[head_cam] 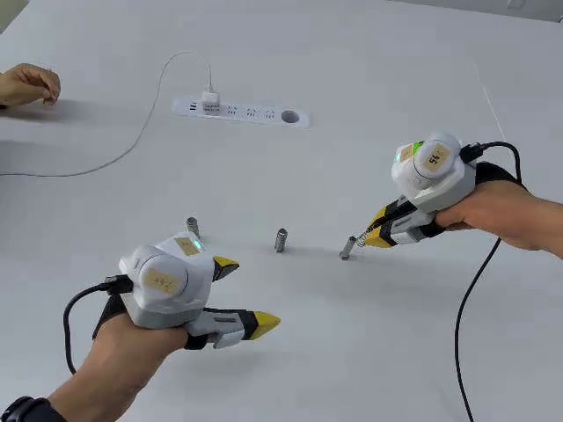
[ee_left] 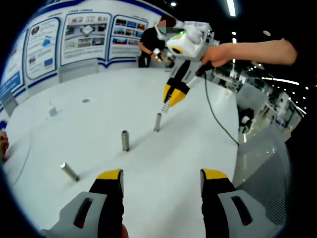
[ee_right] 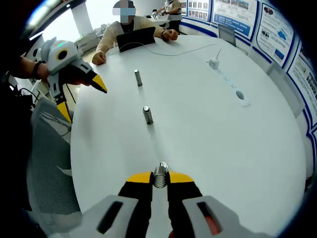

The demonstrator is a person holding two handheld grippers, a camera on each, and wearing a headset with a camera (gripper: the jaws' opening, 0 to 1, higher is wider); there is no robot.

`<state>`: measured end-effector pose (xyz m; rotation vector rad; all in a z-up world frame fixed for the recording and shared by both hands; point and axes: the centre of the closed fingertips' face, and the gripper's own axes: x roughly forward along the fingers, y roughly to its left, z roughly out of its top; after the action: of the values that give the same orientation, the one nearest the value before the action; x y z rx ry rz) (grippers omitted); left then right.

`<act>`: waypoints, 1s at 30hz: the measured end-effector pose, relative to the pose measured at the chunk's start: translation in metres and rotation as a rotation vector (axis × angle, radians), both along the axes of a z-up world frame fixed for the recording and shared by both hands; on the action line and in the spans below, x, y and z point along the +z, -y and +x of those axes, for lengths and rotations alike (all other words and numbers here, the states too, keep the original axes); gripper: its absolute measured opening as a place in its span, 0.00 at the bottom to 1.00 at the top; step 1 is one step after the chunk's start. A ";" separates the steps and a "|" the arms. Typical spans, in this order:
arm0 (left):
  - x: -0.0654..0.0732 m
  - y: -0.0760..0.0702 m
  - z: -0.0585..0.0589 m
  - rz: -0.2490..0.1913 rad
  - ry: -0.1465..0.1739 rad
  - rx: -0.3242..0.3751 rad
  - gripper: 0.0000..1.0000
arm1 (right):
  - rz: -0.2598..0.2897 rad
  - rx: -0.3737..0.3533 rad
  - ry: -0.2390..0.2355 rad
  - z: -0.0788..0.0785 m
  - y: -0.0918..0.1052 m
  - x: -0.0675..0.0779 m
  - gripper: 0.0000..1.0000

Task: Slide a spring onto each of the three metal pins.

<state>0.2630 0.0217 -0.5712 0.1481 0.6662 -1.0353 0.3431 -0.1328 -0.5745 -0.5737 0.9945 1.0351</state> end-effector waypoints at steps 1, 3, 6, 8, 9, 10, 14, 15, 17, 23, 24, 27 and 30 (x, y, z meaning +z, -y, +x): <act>0.000 0.000 0.000 0.001 0.000 0.001 0.65 | 0.000 0.002 -0.002 0.001 0.000 0.000 0.12; -0.001 0.000 -0.001 0.003 -0.006 0.003 0.67 | -0.002 0.005 -0.002 0.002 -0.001 -0.001 0.12; -0.003 0.000 -0.002 0.006 -0.010 0.006 0.70 | -0.002 0.004 -0.003 0.004 -0.002 -0.002 0.12; -0.003 0.000 -0.003 0.009 -0.013 0.010 0.72 | -0.003 0.005 -0.006 0.005 -0.002 -0.005 0.12; -0.004 0.000 -0.003 0.011 -0.015 0.011 0.73 | -0.005 0.006 -0.007 0.006 -0.002 -0.006 0.12; -0.004 0.000 -0.003 0.010 -0.017 0.012 0.73 | -0.008 0.008 -0.008 0.006 -0.002 -0.006 0.12; -0.004 -0.001 -0.003 0.008 -0.022 0.016 0.73 | -0.008 0.010 -0.017 0.007 -0.002 -0.008 0.12; -0.004 -0.001 -0.003 0.008 -0.022 0.018 0.73 | -0.008 0.012 -0.018 0.007 -0.002 -0.009 0.12; -0.004 -0.002 -0.004 0.009 -0.024 0.018 0.72 | -0.010 0.018 -0.021 0.007 -0.002 -0.011 0.12; -0.005 -0.003 -0.004 0.009 -0.029 0.021 0.72 | -0.009 0.024 -0.022 0.007 -0.005 -0.012 0.12; -0.005 -0.002 -0.005 0.008 -0.029 0.020 0.72 | -0.009 0.025 -0.020 0.008 -0.005 -0.012 0.12; -0.006 -0.002 -0.005 0.007 -0.030 0.021 0.72 | -0.011 0.029 -0.022 0.008 -0.006 -0.013 0.12; -0.005 -0.002 -0.005 0.007 -0.029 0.020 0.72 | -0.015 0.033 -0.026 0.008 -0.007 -0.015 0.12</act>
<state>0.2579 0.0238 -0.5766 0.1327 0.6960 -1.0180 0.3508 -0.1257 -0.5896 -0.5920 1.0189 1.0676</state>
